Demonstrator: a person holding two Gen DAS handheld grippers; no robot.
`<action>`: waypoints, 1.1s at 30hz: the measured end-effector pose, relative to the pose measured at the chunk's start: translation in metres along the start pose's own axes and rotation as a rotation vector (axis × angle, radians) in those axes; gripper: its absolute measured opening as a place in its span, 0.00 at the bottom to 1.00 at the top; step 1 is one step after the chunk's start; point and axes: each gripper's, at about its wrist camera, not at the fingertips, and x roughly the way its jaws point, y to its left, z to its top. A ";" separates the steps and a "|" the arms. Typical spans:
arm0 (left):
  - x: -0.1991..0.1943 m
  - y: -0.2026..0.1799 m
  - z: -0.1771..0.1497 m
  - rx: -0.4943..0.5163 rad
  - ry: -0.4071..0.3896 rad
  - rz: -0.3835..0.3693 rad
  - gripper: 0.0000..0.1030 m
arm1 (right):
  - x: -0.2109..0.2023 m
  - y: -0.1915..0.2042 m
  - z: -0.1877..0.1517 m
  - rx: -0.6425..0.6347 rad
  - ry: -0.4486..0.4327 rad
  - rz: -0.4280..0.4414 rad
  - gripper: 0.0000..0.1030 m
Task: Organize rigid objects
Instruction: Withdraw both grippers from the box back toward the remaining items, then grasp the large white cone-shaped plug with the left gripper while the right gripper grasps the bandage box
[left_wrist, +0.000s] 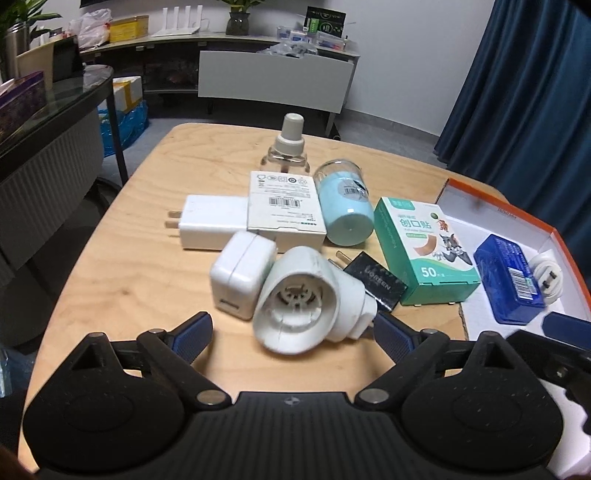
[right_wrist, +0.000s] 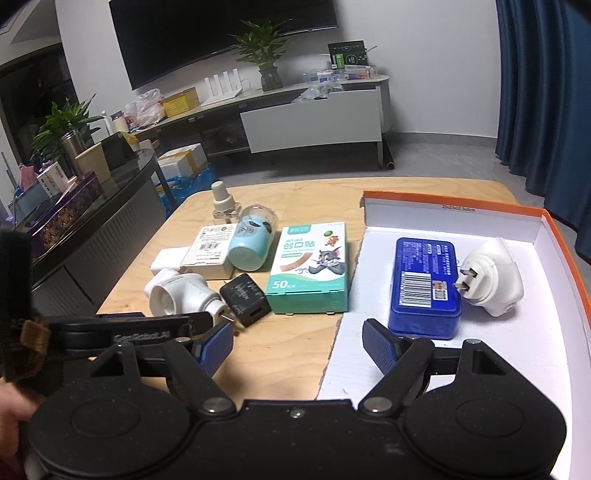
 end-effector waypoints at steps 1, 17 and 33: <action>0.003 0.000 0.001 -0.001 0.001 -0.006 0.96 | 0.000 -0.001 0.000 0.002 0.001 -0.002 0.89; 0.002 -0.009 -0.006 0.051 -0.070 -0.038 0.70 | 0.005 -0.003 0.001 0.002 0.013 -0.019 0.89; -0.034 0.015 -0.001 -0.010 -0.108 -0.046 0.69 | 0.040 0.009 0.030 -0.043 0.035 -0.007 0.89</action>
